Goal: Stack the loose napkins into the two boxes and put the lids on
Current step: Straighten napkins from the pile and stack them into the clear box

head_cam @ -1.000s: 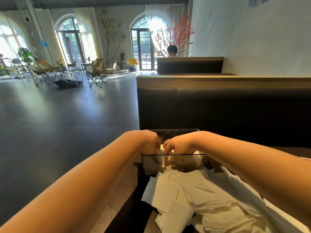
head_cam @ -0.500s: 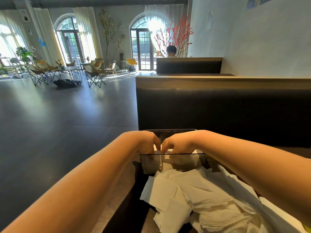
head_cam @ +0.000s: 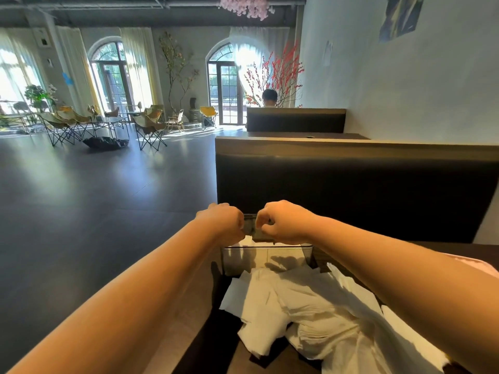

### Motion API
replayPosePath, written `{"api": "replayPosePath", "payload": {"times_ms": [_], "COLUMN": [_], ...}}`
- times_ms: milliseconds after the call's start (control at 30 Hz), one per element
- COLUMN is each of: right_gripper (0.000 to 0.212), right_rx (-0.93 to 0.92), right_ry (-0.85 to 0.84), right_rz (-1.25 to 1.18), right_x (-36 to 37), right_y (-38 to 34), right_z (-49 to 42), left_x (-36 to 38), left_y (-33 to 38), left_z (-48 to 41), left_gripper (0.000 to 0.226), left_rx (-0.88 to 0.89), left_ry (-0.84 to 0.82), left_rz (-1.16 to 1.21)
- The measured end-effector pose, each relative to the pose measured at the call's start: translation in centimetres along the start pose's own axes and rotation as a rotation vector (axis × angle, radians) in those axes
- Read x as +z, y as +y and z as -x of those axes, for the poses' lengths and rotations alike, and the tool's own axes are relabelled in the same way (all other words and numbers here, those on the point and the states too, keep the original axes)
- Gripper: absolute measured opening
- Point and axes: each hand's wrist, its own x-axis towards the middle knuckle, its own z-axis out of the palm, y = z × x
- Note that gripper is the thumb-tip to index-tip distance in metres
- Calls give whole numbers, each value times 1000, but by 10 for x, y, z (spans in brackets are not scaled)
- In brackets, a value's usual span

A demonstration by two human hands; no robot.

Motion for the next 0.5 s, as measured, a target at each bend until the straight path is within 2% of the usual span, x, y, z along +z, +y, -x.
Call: {"api": "replayPosePath", "payload": {"times_ms": [133, 267, 367, 500], "right_gripper": [14, 17, 18, 18], "right_rx": [19, 49, 93, 169], "right_ry": [124, 183, 221, 299], "right_rz": [-66, -160, -275, -382], "right_x": [-1, 4, 11, 34], "right_y": [-18, -35, -43, -57], "right_z": [32, 74, 107, 156], "left_x": [-4, 3, 18, 49], "left_y": [13, 26, 33, 41], "left_z": [40, 86, 118, 159], "left_gripper": [29, 30, 27, 27], "left_rx": [21, 41, 24, -11], "left_ry": [150, 285, 308, 253], "left_rz": [10, 104, 203, 406]}}
